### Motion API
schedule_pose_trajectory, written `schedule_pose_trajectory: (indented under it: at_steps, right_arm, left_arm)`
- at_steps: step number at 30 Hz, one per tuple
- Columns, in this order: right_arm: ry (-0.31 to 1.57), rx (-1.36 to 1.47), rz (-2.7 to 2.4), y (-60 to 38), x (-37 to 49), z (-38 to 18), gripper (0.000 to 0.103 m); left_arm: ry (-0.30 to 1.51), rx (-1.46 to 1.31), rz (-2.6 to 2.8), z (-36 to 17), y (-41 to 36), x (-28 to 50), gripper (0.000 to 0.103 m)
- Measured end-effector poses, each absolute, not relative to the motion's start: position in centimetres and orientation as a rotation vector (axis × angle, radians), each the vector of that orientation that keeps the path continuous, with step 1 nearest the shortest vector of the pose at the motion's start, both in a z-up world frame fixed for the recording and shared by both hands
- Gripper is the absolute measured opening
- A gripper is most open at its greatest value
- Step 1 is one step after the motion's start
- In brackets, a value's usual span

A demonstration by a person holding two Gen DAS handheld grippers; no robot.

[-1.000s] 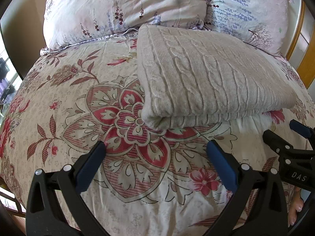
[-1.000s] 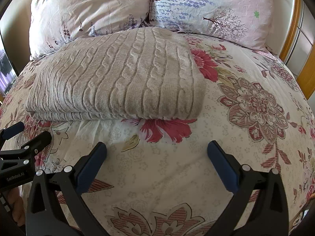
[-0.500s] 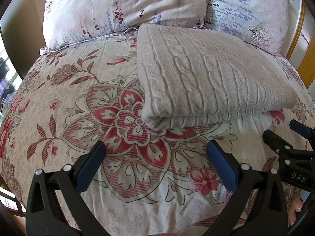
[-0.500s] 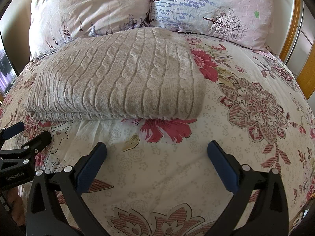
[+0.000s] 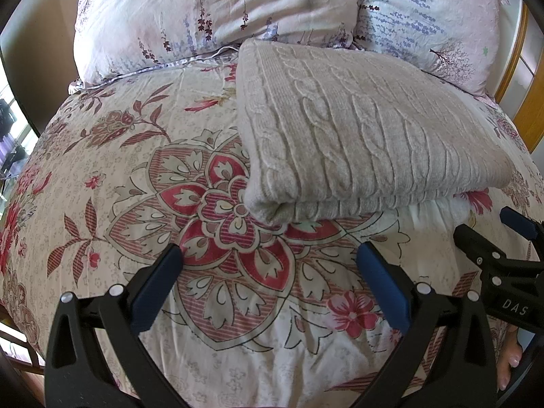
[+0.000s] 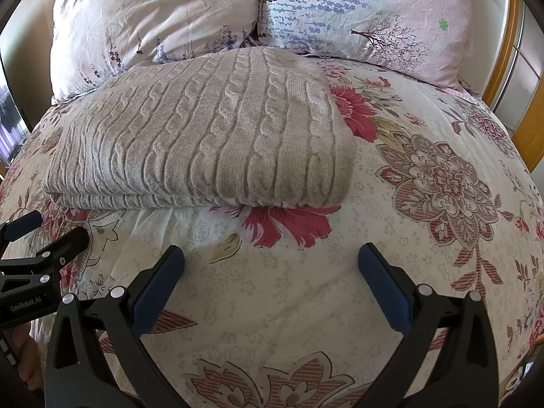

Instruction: Fold small clothes

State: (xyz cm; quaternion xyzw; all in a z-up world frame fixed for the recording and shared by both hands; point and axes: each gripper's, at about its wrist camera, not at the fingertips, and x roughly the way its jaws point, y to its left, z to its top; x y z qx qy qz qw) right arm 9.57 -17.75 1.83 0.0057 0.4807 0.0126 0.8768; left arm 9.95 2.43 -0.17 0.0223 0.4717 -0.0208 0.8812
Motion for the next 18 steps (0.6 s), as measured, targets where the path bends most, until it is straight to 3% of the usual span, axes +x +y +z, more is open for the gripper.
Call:
schedule_pose_trajectory:
  at_steps: [18]
  right_arm:
    - [1.003, 0.012, 0.026, -17.76, 9.59, 1.83, 0.102]
  left_arm:
    - [0.985, 0.048, -0.047, -0.15, 2.44, 10.07, 0.101]
